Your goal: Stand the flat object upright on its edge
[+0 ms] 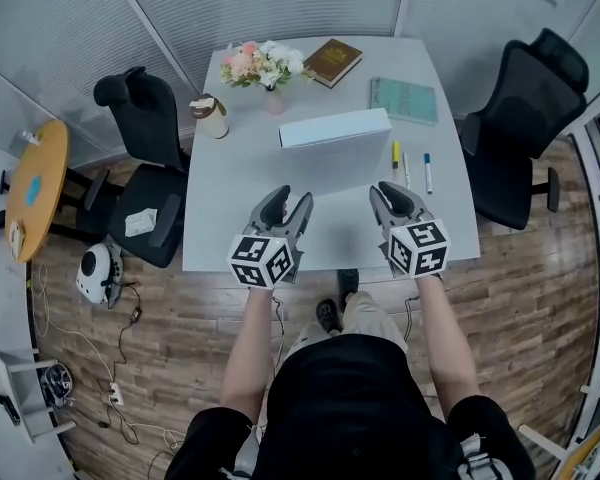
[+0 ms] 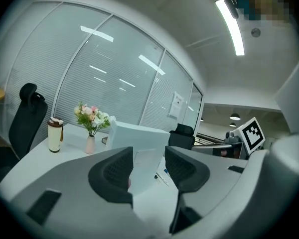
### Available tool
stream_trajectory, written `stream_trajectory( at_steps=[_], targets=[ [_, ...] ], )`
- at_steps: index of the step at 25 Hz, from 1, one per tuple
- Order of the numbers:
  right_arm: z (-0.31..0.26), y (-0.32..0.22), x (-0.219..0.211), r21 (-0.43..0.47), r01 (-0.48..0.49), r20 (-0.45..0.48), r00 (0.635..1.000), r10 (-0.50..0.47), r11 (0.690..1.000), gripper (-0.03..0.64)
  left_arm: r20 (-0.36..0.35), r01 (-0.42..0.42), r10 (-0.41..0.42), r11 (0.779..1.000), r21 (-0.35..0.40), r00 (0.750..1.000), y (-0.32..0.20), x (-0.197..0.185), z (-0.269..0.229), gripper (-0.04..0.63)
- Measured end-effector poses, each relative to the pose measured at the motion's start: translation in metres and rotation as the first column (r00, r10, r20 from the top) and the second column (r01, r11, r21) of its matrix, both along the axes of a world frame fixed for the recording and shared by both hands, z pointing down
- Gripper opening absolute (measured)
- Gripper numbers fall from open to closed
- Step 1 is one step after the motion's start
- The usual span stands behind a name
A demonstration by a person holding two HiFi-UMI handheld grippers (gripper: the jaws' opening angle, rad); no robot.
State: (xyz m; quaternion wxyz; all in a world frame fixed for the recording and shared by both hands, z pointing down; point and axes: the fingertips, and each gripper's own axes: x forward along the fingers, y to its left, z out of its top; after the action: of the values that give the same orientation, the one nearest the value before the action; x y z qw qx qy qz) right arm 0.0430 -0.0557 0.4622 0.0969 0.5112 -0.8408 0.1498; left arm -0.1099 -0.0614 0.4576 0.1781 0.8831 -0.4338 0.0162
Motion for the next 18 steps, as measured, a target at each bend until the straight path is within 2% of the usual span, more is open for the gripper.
stream_trajectory(
  at_steps=[5, 12, 18],
  targets=[
    [-0.027, 0.021, -0.016, 0.038, 0.024, 0.006, 1.000, -0.024, 0.999, 0.072, 0.000, -0.006, 0.006, 1.000, 0.024, 1.000, 0.024, -0.002, -0.025, 0.193],
    [-0.069, 0.043, -0.022, 0.110, 0.018, 0.035, 0.999, -0.022, 0.994, 0.018, 0.008, -0.032, 0.032, 0.992, 0.120, 0.999, 0.053, -0.001, -0.073, 0.152],
    [-0.093, 0.060, -0.021, 0.153, 0.027, 0.038, 0.999, -0.033, 0.988, 0.017, 0.008, -0.046, 0.045, 0.987, 0.156, 0.999, 0.071, -0.001, -0.096, 0.082]
  ],
)
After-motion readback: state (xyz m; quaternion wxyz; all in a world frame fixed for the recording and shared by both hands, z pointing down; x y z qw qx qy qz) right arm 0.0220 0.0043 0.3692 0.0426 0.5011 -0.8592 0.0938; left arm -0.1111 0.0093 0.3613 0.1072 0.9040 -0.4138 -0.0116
